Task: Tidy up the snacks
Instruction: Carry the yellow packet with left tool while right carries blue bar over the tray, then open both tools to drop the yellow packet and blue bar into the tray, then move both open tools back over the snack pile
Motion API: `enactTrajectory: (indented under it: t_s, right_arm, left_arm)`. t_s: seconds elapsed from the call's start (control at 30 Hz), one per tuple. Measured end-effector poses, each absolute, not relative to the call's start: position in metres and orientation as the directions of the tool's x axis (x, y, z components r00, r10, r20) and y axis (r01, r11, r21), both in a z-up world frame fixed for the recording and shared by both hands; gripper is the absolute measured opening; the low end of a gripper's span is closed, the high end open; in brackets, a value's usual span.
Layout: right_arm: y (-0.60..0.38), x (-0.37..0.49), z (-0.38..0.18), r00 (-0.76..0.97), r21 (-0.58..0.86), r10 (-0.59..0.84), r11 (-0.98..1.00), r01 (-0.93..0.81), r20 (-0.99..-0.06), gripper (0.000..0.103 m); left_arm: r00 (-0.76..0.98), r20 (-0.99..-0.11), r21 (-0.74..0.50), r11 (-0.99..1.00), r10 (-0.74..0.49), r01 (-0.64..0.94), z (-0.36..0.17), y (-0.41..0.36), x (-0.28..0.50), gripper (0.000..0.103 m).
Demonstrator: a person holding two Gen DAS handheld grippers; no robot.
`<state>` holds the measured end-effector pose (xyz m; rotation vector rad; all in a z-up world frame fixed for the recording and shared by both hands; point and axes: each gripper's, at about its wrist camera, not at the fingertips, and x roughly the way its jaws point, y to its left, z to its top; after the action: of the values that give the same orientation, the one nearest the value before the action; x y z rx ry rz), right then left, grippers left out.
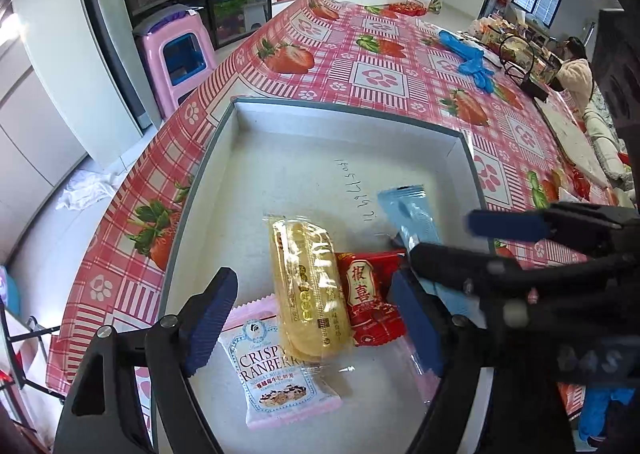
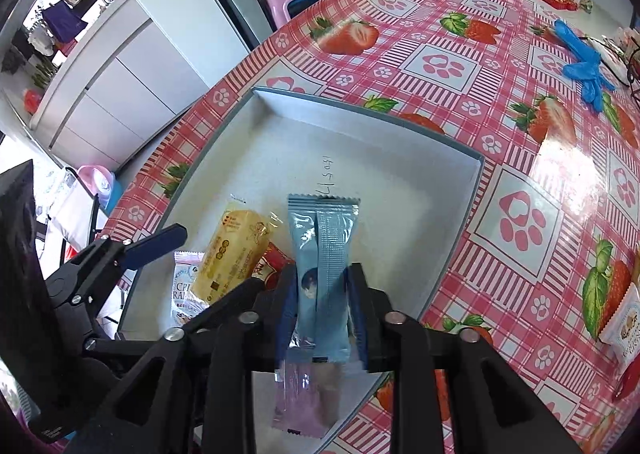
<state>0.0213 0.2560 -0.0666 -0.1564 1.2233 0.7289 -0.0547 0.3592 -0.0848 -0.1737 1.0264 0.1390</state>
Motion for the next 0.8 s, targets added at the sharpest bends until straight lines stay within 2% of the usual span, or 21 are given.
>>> enactTrajectory:
  t_s: [0.07,0.27,0.3,0.53,0.8]
  right_arm:
    - [0.254,0.021,-0.065,0.175,0.241,0.411,0.775,-0.585,-0.895,0.085]
    - [0.232,0.025,-0.057,0.220,0.228,0.401,0.806,-0.546,-0.889,0.090]
    - [0.227,0.026,-0.057,0.226,0.225,0.396,0.813,-0.538,-0.890,0.103]
    - [0.184,0.030,-0.056,0.250,0.241,0.393,0.845,-0.477,-0.885,0.103]
    - [0.099,0.035,-0.060,0.285,0.254,0.360,0.902,-0.349,-0.888,0.103]
  left_arm:
    - [0.511,-0.859,-0.083,0.978,0.027,-0.191,-0.084,0.358,-0.053,0.083]
    - [0.511,-0.859,-0.073,0.980,0.033,-0.185,-0.077,0.348,-0.053,0.083]
    - [0.512,-0.858,-0.071,0.981,0.034,-0.183,-0.075,0.346,-0.052,0.083]
    - [0.510,-0.860,-0.072,0.988,0.008,-0.138,-0.062,0.318,-0.049,0.083]
    - [0.526,-0.848,-0.068,0.998,-0.065,0.014,-0.037,0.241,-0.030,0.084]
